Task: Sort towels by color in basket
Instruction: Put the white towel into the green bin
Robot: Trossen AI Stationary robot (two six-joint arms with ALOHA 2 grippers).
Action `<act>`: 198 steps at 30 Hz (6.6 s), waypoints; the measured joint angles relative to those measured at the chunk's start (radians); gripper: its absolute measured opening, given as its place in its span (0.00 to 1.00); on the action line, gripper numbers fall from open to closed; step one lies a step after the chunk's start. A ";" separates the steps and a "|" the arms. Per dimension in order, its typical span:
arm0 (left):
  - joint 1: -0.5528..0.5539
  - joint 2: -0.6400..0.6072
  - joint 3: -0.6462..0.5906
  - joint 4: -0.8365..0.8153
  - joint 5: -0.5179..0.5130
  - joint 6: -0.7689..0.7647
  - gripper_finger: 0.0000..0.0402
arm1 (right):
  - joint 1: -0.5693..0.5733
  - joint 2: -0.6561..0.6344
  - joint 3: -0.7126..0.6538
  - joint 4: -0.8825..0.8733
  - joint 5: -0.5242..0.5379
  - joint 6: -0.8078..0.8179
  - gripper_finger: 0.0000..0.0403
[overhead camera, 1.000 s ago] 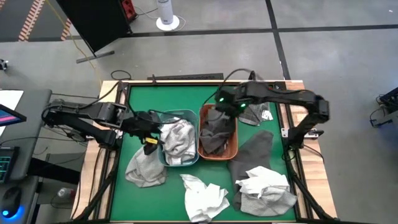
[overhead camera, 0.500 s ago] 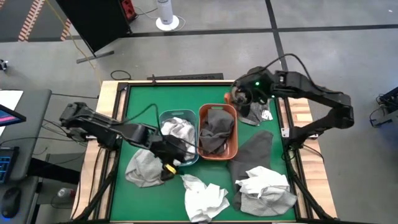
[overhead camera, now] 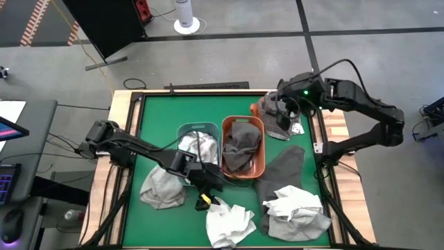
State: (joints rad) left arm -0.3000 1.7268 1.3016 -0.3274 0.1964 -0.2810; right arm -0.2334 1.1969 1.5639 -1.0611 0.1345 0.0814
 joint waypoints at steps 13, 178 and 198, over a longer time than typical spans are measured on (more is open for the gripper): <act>-0.031 0.220 0.323 -0.400 0.038 0.259 0.60 | 0.030 -0.009 0.000 -0.001 -0.001 -0.005 0.76; 0.249 -0.386 0.721 -1.099 -0.253 -0.306 0.00 | 0.268 0.801 -0.002 0.853 -0.098 0.050 0.76; 0.249 -0.267 0.720 -1.051 -0.384 -0.194 0.00 | 0.191 0.557 0.000 0.612 -0.091 -0.022 0.76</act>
State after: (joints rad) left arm -0.0512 1.4598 2.0218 -1.3784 -0.1875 -0.4750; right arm -0.0420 1.7537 1.5642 -0.4490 0.0434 0.0594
